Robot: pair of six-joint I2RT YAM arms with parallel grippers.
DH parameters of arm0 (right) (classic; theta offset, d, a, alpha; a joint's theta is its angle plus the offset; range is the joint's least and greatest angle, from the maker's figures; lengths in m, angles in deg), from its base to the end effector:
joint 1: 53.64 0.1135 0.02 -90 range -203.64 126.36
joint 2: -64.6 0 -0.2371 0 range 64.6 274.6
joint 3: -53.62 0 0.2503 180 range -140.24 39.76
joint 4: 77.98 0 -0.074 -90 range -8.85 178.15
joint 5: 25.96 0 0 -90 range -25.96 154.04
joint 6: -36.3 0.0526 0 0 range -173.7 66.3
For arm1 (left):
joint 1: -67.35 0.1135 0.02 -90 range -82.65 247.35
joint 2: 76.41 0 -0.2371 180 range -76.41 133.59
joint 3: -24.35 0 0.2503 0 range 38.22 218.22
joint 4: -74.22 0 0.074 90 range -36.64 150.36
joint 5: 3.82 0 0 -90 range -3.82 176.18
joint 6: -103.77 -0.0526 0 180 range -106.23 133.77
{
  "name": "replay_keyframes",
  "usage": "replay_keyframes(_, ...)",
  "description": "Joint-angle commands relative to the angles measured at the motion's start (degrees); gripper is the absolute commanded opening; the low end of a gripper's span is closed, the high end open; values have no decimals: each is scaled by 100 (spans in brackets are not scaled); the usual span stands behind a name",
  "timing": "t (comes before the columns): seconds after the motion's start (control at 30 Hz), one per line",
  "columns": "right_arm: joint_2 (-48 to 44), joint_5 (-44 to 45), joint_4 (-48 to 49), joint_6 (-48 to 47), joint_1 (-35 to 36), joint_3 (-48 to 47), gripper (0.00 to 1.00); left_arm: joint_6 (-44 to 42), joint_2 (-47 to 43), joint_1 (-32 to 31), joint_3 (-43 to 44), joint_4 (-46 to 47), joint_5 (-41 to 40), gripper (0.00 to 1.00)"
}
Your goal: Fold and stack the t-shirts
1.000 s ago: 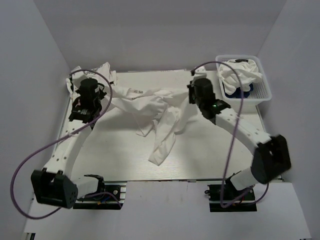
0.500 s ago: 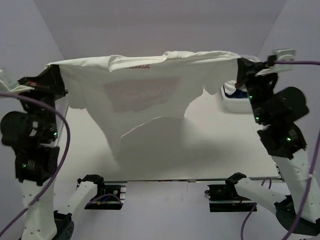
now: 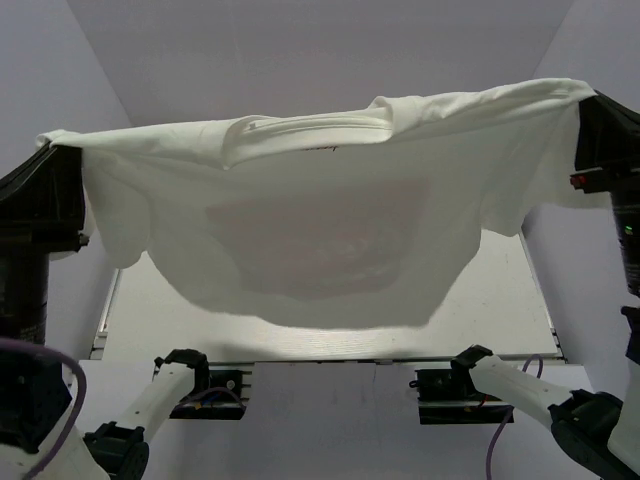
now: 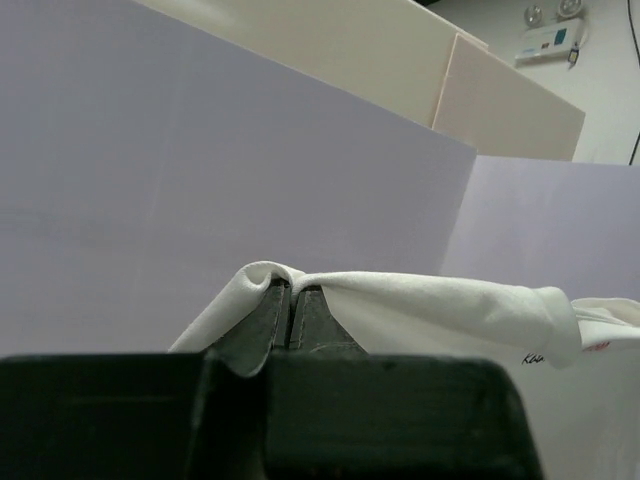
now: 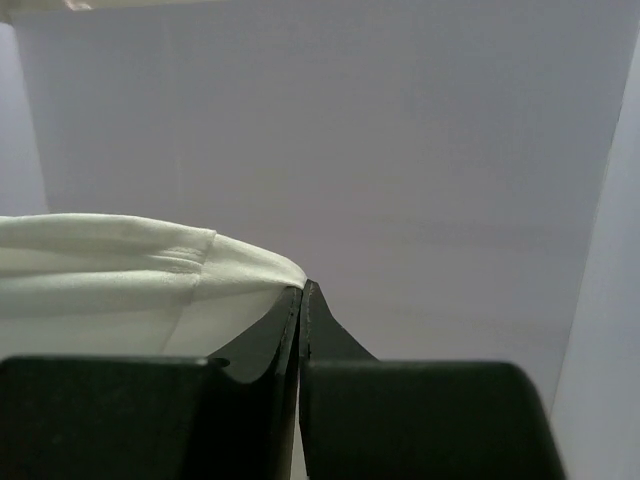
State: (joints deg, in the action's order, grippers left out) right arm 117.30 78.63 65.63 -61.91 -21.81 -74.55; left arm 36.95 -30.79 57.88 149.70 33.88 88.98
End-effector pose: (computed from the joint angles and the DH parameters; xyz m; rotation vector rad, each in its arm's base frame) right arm 0.0376 0.0078 0.6231 -0.0795 0.9142 0.2699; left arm -0.0038 -0.0020 0.6095 -0.0609 0.8946 -0.5534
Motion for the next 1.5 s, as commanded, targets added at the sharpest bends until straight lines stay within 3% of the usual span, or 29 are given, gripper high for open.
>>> replay_keyframes(0.0,695,604,-236,-172,-63,117,0,55,780,60,-100,-15,70,0)
replay_keyframes(0.07,890,1550,-25,-269,-72,399,0,107,1287,60,-257,-15,18,0)
replay_keyframes(0.2,1775,2135,536,-331,-203,1251,0,161,2297,8,-1021,195,-552,0)
replay_keyframes(0.27,2416,1926,644,-94,-561,1671,0,309,2817,7,-1599,249,-931,0)
replay_keyframes(0.37,3452,691,328,730,-1151,1964,0,451,4004,60,-2191,503,-992,0)
replay_keyframes(0.43,4251,-4,293,1003,-1354,2165,4,556,4619,60,-2192,503,-993,20)
replay_keyframes(0.47,4457,-235,275,1057,-1408,2175,12,556,5153,-1,-2088,390,-993,35)
replay_keyframes(0.5,4650,-768,153,1084,-1512,2079,46,556,5384,-2,-2000,198,-1202,76)
replay_keyframes(0.53,5252,-860,39,1119,-1522,1948,64,391,5578,-63,-1772,126,-1204,100)
replay_keyframes(0.57,5424,-957,-76,1111,-1540,1651,80,389,5754,-63,-1648,39,-1204,100)
replay_keyframes(0.6,5591,-1036,-460,1128,-1557,1256,90,389,6017,-63,-1543,-128,-1143,100)
replay_keyframes(0.73,5953,-1230,-569,1023,-1531,909,90,266,5959,-63,-1645,71,-853,100)
replay_keyframes(0.97,5724,-1872,2,1102,-1531,1744,90,328,5343,-230,-2762,442,-281,100)
replay_keyframes(1.23,6208,-2258,-130,1365,-1505,1788,90,688,4683,-686,-4784,1074,176,100)
replay_keyframes(1.33,5937,-2206,-59,1497,-1330,2332,90,688,4955,-853,-4601,926,-69,100)
replay_keyframes(1.47,5050,-1505,475,1831,-856,3961,90,355,5596,-986,-3750,698,-508,100)
